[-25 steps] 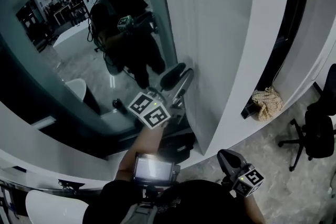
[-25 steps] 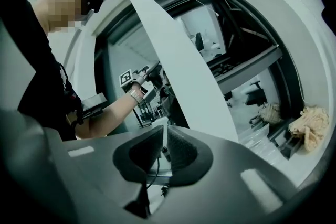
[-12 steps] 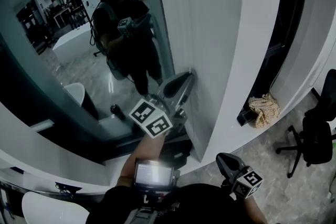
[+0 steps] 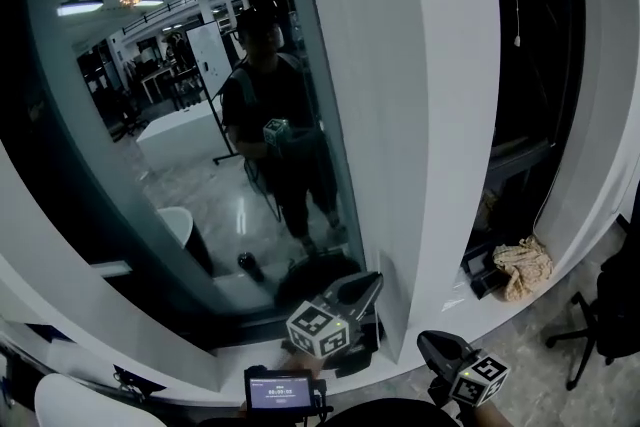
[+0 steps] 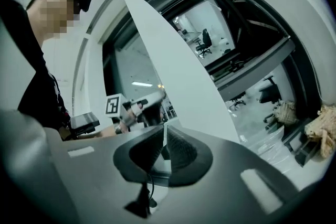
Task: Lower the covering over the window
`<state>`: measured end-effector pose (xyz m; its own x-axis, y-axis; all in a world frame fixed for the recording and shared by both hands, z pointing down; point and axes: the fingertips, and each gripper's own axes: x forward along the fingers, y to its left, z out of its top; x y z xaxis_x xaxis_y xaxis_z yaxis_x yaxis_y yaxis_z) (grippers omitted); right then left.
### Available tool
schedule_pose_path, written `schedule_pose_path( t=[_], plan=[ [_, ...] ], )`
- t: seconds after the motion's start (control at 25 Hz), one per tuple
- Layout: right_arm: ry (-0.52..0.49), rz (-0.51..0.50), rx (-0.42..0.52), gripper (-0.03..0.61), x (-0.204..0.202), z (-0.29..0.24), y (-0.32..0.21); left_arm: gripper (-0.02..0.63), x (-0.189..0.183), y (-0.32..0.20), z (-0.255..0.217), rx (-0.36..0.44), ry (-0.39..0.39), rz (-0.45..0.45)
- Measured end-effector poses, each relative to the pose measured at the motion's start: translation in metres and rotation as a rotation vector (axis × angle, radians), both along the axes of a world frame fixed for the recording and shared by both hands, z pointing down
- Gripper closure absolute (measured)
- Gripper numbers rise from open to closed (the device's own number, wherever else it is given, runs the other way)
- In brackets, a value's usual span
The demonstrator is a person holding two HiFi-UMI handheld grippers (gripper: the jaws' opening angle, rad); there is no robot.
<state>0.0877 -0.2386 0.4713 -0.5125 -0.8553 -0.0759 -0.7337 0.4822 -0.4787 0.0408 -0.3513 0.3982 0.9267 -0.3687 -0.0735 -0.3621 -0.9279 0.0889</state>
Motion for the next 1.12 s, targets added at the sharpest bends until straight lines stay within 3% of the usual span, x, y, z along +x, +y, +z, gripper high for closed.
schedule_pose_path(
  t=[0.24,0.32,0.52,0.76,0.8,0.92,1.04,1.12],
  plan=[
    [0.022,-0.027,0.15,0.546,0.001,-0.073,0.001,0.606,-0.009,0.085,0.148,-0.216,-0.272,0.007],
    [0.055,-0.049,0.209,0.527,-0.001,-0.107,-0.007,0.606,-0.013,0.098,0.181,-0.271,-0.317,-0.004],
    [0.119,-0.137,0.322,0.492,-0.021,-0.197,-0.021,0.604,-0.007,0.114,0.212,-0.365,-0.288,-0.003],
    [0.173,-0.178,0.406,0.465,-0.045,-0.253,-0.033,0.604,0.004,0.124,0.213,-0.366,-0.301,0.019],
    [0.177,-0.172,0.416,0.467,-0.046,-0.258,-0.035,0.604,0.004,0.123,0.214,-0.363,-0.3,0.016],
    [0.228,-0.141,0.442,0.56,-0.046,-0.266,-0.047,0.604,0.004,0.118,0.213,-0.37,-0.296,0.013],
    [0.309,-0.122,0.468,0.566,-0.042,-0.26,-0.043,0.603,0.011,0.127,0.214,-0.393,-0.273,0.037],
    [0.322,-0.114,0.463,0.568,-0.036,-0.252,-0.04,0.6,0.007,0.13,0.207,-0.386,-0.215,0.042]
  ],
)
